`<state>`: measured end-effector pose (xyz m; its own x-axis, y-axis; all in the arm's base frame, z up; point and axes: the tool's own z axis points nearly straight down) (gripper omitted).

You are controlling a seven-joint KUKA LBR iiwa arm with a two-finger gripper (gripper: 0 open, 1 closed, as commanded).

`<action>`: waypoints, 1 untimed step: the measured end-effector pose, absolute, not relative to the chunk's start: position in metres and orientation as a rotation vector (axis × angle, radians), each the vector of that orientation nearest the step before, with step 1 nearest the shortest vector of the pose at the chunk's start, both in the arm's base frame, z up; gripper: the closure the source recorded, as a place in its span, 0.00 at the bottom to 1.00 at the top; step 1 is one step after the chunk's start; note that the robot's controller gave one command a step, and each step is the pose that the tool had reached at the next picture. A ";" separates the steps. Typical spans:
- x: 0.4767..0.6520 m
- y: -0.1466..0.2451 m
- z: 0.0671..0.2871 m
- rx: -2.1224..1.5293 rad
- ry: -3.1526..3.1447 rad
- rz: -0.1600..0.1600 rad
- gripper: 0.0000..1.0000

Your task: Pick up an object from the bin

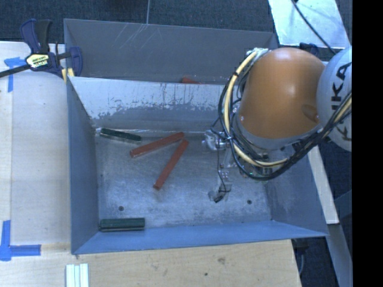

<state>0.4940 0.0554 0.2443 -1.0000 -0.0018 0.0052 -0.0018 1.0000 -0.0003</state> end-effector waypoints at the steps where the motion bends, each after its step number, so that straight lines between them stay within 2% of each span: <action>1: 0.506 0.119 0.096 -0.022 -3.136 0.000 0.00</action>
Offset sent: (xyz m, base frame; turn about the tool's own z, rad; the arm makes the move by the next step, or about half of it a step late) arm 0.0131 0.0626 -0.1440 0.0197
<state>0.5055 0.1194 0.0962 -0.9999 0.0140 0.0054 0.0140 0.9999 0.0003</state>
